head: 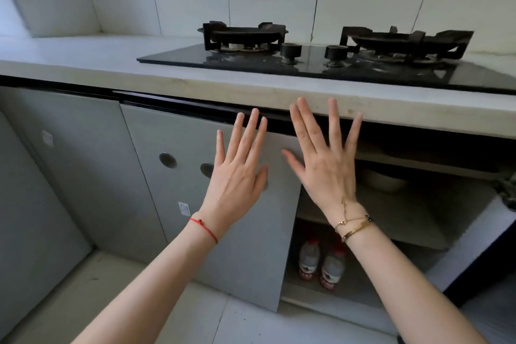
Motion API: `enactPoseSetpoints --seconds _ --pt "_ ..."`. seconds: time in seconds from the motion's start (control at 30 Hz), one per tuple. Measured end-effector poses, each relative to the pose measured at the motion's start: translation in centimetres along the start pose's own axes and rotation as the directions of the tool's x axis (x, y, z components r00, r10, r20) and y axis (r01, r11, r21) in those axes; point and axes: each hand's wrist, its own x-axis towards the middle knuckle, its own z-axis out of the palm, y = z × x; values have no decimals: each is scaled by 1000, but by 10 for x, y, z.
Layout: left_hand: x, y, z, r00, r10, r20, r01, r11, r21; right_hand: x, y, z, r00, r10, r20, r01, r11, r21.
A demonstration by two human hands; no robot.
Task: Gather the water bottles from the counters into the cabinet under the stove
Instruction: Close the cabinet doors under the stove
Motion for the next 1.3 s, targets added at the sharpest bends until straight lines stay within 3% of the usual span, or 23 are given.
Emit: enactPoseSetpoints --seconds 0.37,0.8,0.97,1.3 --pt "5 4 0 1000 -23 12 23 999 31 3 -9 2 999 37 28 -39 997 65" --pt "-55 9 -34 998 -45 -42 43 998 -46 -42 -36 -37 993 83 -88 -29 873 487" --pt "-65 10 -47 999 -37 -38 35 998 -57 -53 -41 -49 996 83 -42 -49 847 529" --pt "-94 48 -49 998 55 -8 -55 985 -164 -111 -30 -82 973 217 84 -231 859 457"
